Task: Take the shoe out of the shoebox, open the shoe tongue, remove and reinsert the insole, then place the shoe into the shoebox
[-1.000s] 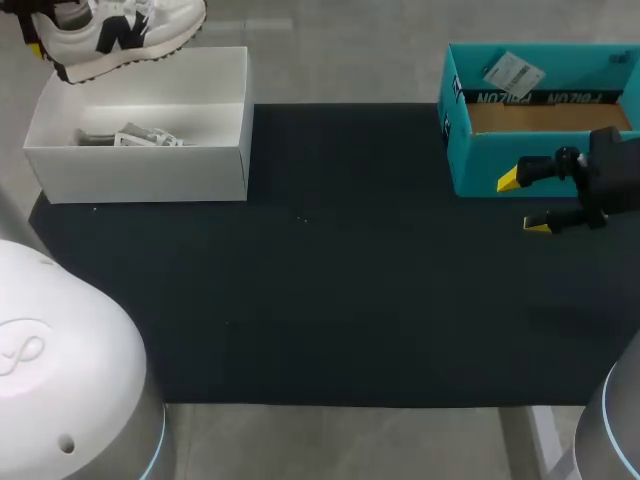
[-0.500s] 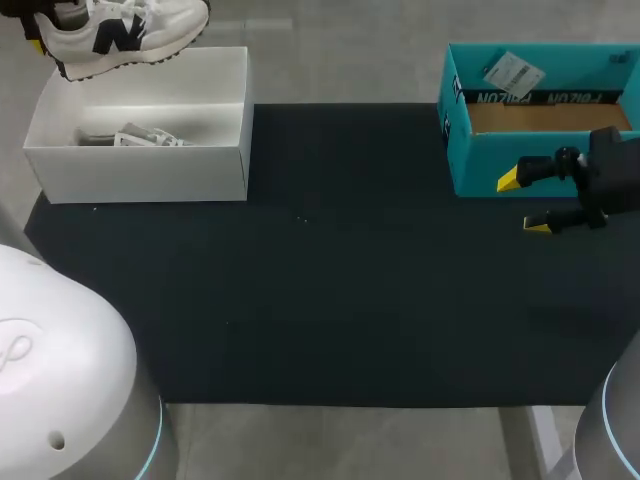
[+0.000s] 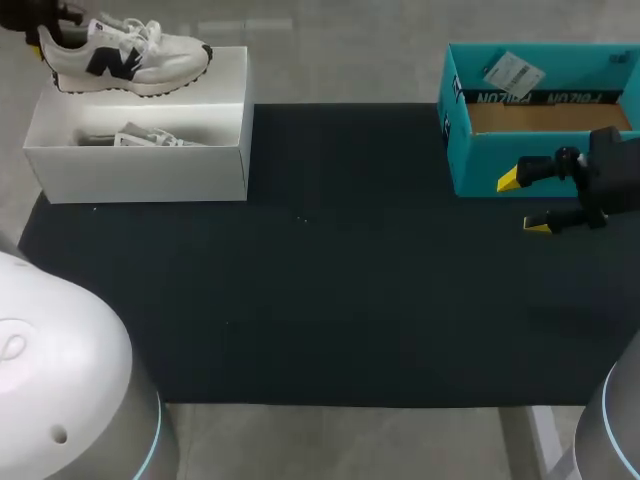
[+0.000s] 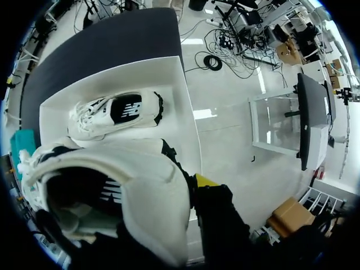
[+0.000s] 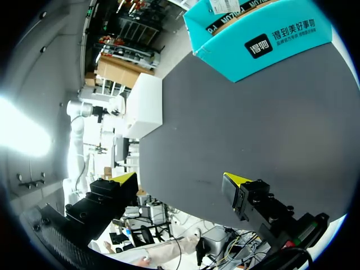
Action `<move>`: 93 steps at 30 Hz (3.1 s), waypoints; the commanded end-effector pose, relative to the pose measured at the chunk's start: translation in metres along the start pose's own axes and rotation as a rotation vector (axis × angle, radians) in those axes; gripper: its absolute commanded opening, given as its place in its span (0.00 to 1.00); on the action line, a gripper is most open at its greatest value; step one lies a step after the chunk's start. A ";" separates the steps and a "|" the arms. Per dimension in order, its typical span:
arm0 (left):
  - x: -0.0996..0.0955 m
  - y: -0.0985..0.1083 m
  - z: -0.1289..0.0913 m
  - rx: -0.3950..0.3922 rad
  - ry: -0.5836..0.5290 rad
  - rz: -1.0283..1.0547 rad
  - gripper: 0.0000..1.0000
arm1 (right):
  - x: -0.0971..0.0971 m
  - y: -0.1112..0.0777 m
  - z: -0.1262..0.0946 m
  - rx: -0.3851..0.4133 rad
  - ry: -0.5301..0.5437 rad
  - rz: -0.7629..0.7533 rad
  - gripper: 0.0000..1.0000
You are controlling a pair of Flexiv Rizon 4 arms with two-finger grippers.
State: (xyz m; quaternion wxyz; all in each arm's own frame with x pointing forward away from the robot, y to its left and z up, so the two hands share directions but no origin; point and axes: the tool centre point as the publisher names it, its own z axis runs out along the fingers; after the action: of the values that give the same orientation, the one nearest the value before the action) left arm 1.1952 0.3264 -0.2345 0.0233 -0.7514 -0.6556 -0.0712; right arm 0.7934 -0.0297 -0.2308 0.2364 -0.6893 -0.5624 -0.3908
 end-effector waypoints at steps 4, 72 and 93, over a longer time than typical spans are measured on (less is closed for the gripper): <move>-0.003 -0.004 0.008 -0.075 0.047 -0.018 0.00 | 0.001 0.000 0.001 -0.001 -0.004 0.002 1.00; -0.036 0.055 0.173 0.035 -0.045 -0.048 0.29 | 0.001 0.000 0.001 -0.001 -0.004 0.002 1.00; -0.037 0.041 0.114 0.059 -0.027 -0.088 1.00 | 0.001 0.000 0.001 -0.001 -0.004 0.002 1.00</move>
State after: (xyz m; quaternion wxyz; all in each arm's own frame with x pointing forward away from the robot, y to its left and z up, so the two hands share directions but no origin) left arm 1.2418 0.2982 -0.3693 -0.0015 -0.7235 -0.6854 -0.0825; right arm 0.7934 -0.0296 -0.2307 0.2364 -0.6892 -0.5625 -0.3908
